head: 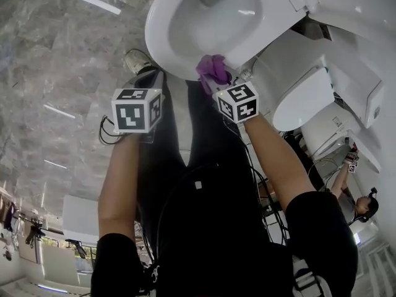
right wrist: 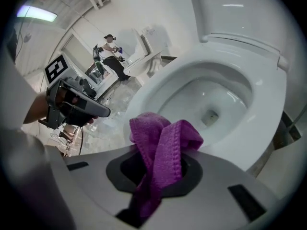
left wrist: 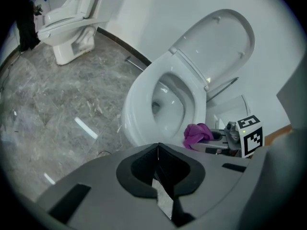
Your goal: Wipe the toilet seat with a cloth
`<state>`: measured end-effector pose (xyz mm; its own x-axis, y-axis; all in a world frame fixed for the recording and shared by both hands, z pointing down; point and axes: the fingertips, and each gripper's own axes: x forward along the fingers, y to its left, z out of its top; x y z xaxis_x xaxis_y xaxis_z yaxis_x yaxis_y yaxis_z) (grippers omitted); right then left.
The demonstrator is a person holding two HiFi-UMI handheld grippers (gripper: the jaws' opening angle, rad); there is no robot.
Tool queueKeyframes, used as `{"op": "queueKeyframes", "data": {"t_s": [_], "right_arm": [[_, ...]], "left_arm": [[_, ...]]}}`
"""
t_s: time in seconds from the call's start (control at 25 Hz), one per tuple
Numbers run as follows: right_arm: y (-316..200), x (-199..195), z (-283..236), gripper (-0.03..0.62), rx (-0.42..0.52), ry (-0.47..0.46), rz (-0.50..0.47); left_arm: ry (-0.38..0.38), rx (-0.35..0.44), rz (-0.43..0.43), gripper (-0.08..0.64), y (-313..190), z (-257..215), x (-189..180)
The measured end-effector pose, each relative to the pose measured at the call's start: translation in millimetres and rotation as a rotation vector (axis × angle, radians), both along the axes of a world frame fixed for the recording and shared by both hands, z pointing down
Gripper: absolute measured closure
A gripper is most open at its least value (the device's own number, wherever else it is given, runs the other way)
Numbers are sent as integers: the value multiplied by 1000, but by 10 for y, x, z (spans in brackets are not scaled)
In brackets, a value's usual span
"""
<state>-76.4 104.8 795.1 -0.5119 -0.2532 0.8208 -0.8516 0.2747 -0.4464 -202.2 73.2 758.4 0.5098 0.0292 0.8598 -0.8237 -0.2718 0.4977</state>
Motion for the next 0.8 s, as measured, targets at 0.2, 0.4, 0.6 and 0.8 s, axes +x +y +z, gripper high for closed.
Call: {"op": "queueKeyframes", "data": {"t_s": [0.2,0.4,0.6,0.8], "right_arm": [[-33,-479,-19,537,10,-35,23],[-159,-753,-16,537,16,-54,-19],[-359,-942,-9,537,51,-56,-77],[-568,-1099,-23,538,96,-54,-116]], "left_arm": [[10,-7,14,551,21,30,-187],[21,-11,32,551,70,69,-367],[29,-13,10,551,64,73,-506],[20,-14,-31,551,-4,99,-650]]}}
